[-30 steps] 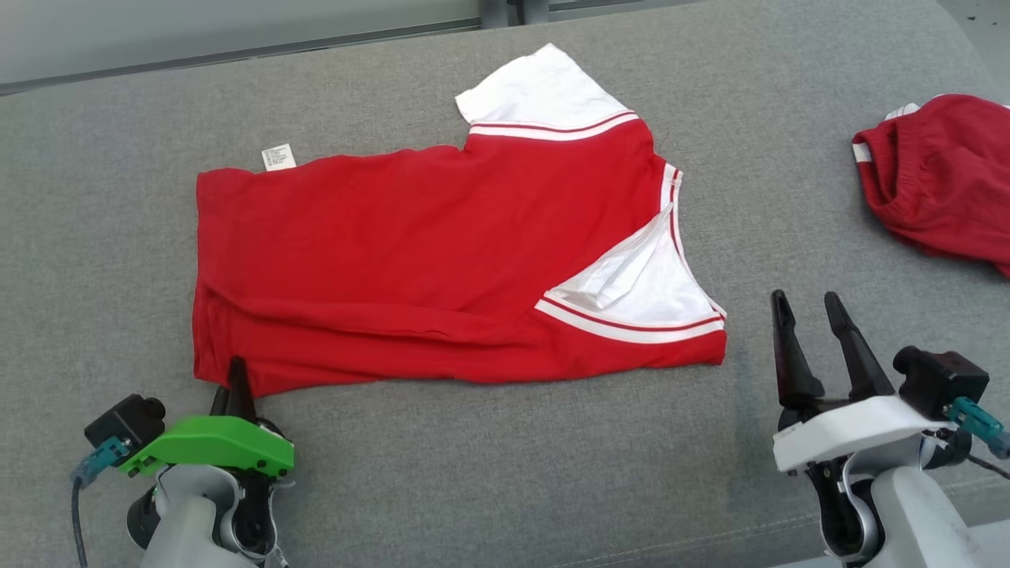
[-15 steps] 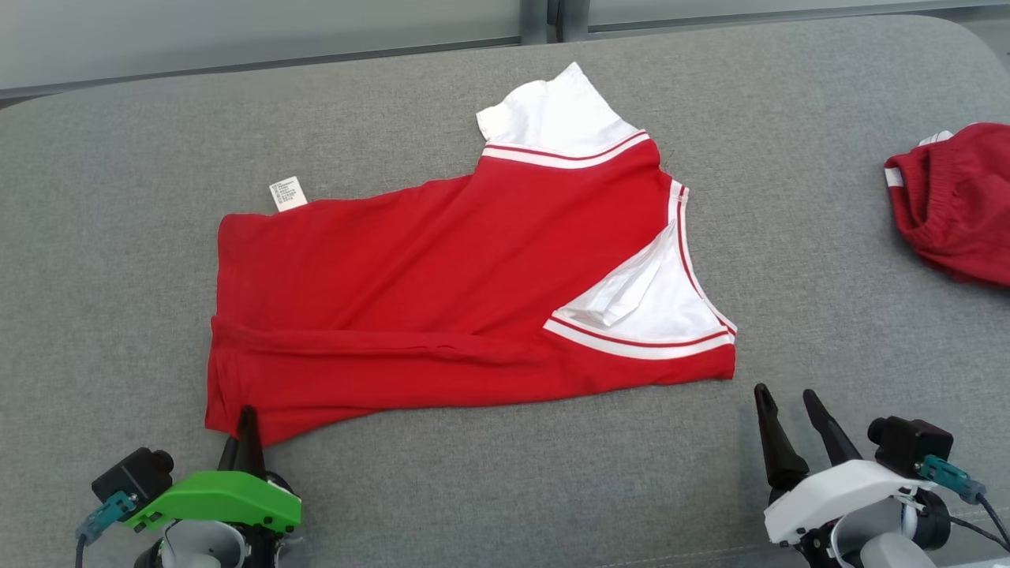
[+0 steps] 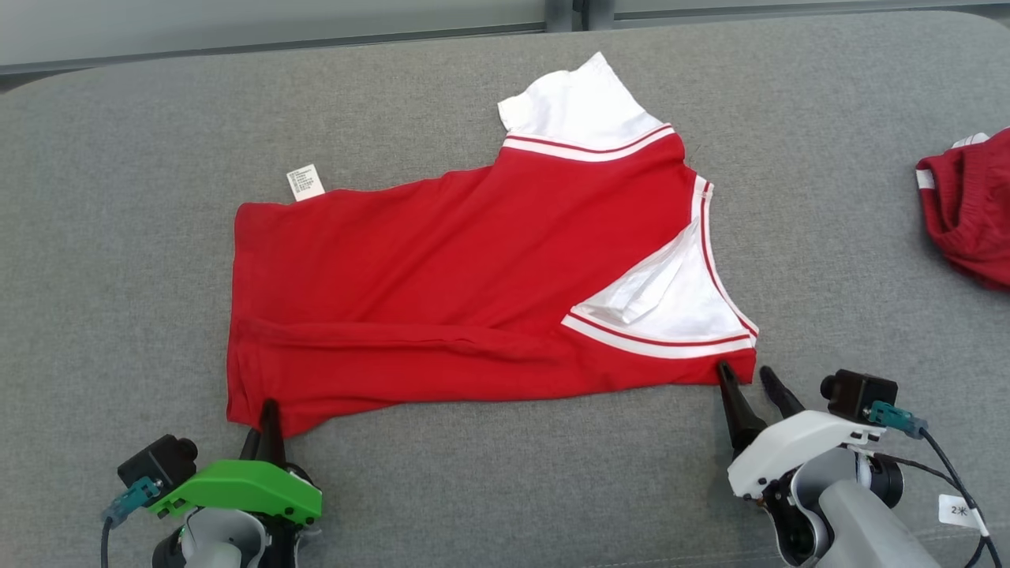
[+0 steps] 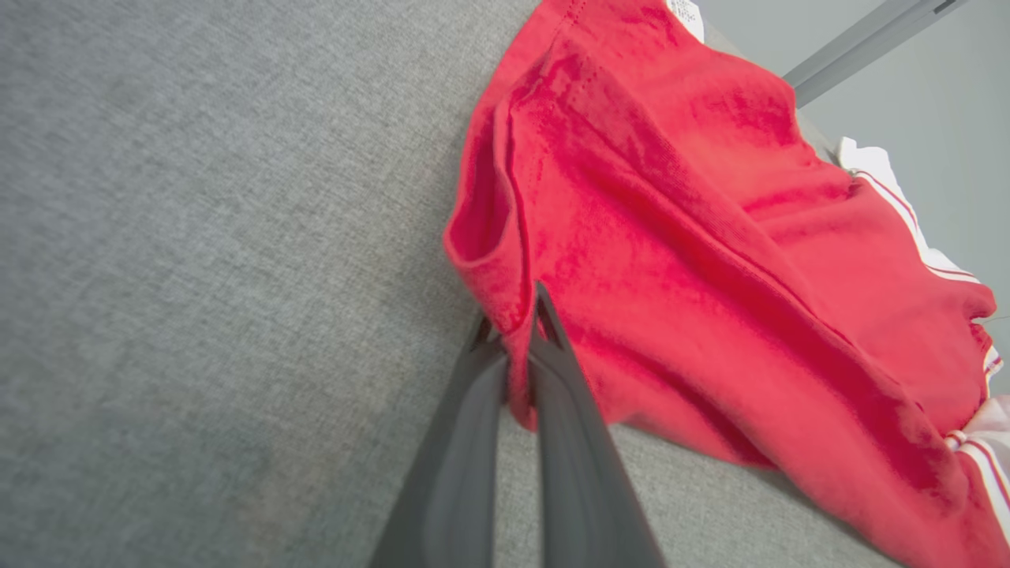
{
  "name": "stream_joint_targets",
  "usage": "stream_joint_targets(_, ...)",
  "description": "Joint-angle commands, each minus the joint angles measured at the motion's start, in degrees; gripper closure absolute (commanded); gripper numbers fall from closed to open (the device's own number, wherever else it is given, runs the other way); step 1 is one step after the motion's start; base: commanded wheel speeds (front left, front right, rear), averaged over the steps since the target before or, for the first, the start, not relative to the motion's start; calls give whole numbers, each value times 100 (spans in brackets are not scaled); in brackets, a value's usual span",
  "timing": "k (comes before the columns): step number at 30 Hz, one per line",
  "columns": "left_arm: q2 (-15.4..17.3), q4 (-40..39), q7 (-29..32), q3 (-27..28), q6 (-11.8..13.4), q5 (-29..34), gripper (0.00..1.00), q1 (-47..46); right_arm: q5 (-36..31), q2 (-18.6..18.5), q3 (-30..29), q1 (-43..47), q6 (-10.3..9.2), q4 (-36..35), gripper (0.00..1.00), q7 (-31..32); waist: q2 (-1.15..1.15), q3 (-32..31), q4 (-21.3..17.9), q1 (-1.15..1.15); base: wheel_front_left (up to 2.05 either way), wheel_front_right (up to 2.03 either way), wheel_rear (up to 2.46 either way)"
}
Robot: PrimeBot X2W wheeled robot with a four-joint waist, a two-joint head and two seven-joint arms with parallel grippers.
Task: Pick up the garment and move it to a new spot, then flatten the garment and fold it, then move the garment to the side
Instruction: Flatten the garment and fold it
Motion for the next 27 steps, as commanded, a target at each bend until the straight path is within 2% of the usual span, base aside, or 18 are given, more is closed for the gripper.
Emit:
stream_joint_targets(1,-7,33,-39,3,39,33,100,-65,73,-5,64,-90,-2,134,56,-24,0,6,24,0,0,0,0)
stream_joint_targets(4,-8,75,-59,-14,26,23,100,-83,182,-30,227,-272,-2,356,100,-82,0,-6,43,0,0,0,0)
stream_joint_targets(10,-6,81,-146,-41,-41,32,100,-82,440,-246,406,-430,-2,240,100,-230,0,-74,25,0,0,0,0)
stream_joint_targets(11,-15,43,-167,-71,-71,32,100,-54,513,-406,436,-386,-2,100,100,-266,0,-112,15,0,0,0,0)
stream_joint_targets(19,-41,-227,-203,-247,-123,-82,100,319,677,-928,310,146,-6,-528,100,-238,0,-233,-41,0,0,0,0)
stream_joint_targets(22,-62,-338,-175,-304,-73,-139,100,576,629,-983,217,448,-6,-751,100,-149,0,-252,-61,0,0,0,0)
stream_joint_targets(27,-82,-312,-157,-377,47,-304,100,853,535,-811,-32,792,-6,-799,100,-57,0,-296,-59,0,0,0,0)
